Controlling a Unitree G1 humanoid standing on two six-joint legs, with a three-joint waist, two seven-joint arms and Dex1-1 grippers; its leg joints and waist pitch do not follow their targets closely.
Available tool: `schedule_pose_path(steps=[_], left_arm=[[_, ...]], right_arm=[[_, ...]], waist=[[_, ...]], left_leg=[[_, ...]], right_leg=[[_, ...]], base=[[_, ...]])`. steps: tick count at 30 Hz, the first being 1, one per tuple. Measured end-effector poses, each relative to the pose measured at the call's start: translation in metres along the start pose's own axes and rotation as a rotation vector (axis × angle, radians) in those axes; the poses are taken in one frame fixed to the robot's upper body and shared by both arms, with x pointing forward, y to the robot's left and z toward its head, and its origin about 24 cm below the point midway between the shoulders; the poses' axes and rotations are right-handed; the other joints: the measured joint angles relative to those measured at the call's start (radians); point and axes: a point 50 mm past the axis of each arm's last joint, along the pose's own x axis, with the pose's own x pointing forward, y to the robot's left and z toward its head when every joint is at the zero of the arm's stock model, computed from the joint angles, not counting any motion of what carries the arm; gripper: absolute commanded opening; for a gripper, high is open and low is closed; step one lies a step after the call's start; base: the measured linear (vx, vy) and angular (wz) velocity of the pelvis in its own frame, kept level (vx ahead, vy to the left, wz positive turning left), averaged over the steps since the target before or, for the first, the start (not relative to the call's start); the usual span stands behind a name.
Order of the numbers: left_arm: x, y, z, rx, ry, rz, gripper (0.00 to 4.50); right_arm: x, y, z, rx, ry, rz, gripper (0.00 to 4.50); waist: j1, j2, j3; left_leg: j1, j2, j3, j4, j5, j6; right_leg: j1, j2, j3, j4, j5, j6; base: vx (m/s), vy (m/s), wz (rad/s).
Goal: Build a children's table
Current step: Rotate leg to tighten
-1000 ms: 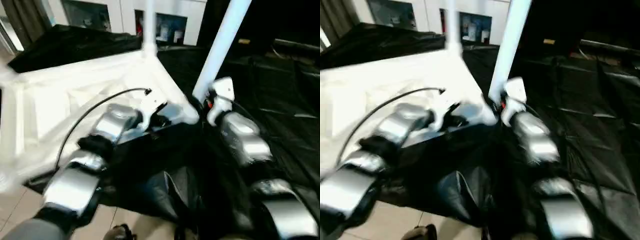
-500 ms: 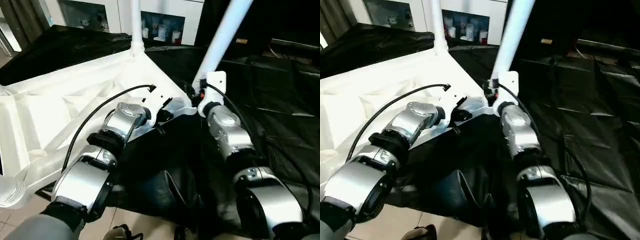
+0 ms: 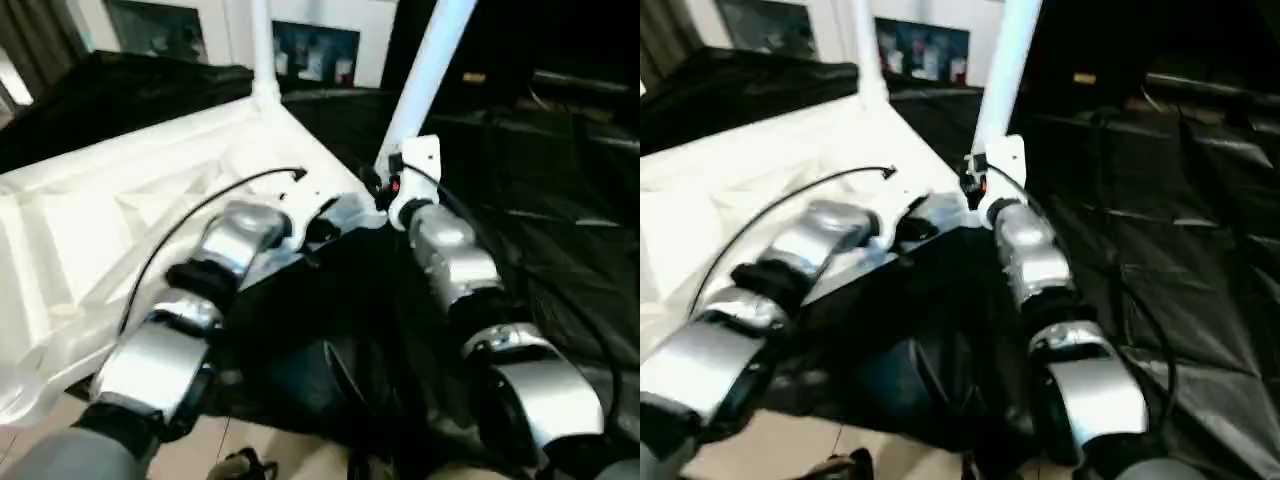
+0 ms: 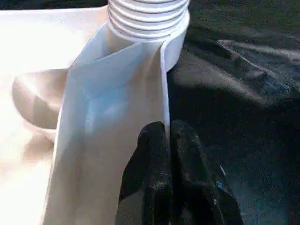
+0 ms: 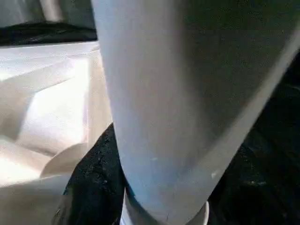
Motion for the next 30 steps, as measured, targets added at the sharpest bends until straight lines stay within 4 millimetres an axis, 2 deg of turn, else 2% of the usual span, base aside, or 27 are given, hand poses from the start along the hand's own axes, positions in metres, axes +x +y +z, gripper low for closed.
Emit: schedule_pose_path(steps=[6,9,15,30], left_arm=[[-0.029,0.005,-0.016,0.083,-0.011,-0.120,0.00],[-0.038,0.005,-0.021,0.111,-0.002,-0.161,0.00],[-0.053,-0.004,-0.034,0.162,-0.012,-0.296,0.00],[-0.059,-0.008,-0.041,0.168,0.000,-0.383,0.00]], right_arm=[[-0.013,-0.007,0.008,-0.095,0.064,0.360,1.87],[-0.019,-0.009,0.010,-0.126,0.089,0.467,1.87],[-0.041,-0.009,0.007,-0.186,0.140,0.756,1.87],[-0.053,-0.005,-0.002,-0.191,0.145,0.889,1.87]], waist=[[-0.001,0.001,-0.002],[-0.001,0.000,-0.003],[0.008,-0.003,-0.005],[0.026,-0.008,-0.008]], left_leg=[[0.000,0.010,0.000,0.002,0.003,0.005],[0.006,0.011,0.003,0.003,0.001,0.002],[0.008,0.012,0.003,0.004,0.000,0.002],[0.009,0.015,0.008,0.015,0.000,0.001]], right_leg=[[-0.001,0.007,-0.004,0.009,-0.009,0.000],[-0.002,0.007,-0.003,0.015,-0.014,-0.004],[-0.001,0.007,-0.004,0.017,-0.017,-0.007],[0.001,0.005,-0.003,0.024,-0.017,-0.007]], base=[[0.036,-0.013,-0.03],[0.034,-0.007,0.00],[0.000,0.000,0.00],[0.000,0.000,0.00]])
